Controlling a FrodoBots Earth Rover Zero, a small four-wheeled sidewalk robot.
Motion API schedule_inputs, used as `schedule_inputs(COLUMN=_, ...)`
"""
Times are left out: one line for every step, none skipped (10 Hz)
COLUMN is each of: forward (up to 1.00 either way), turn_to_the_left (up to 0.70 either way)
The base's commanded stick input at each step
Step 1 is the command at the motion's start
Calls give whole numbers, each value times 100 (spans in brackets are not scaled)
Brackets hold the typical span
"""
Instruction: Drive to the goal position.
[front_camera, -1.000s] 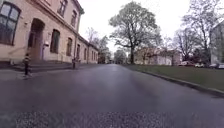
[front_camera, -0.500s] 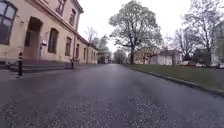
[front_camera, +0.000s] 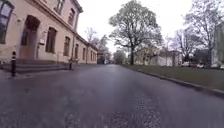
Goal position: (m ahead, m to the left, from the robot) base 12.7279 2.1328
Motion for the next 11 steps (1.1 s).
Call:
schedule_inputs(forward=85, turn_to_the_left=0)
schedule_inputs(forward=85, turn_to_the_left=0)
schedule_inputs(forward=85, turn_to_the_left=0)
schedule_inputs(forward=85, turn_to_the_left=10)
schedule_inputs(forward=85, turn_to_the_left=33)
schedule_inputs(forward=85, turn_to_the_left=18)
schedule_inputs(forward=85, turn_to_the_left=1)
schedule_inputs(forward=85, turn_to_the_left=0)
schedule_inputs(forward=85, turn_to_the_left=0)
schedule_inputs(forward=85, turn_to_the_left=0)
schedule_inputs(forward=85, turn_to_the_left=0)
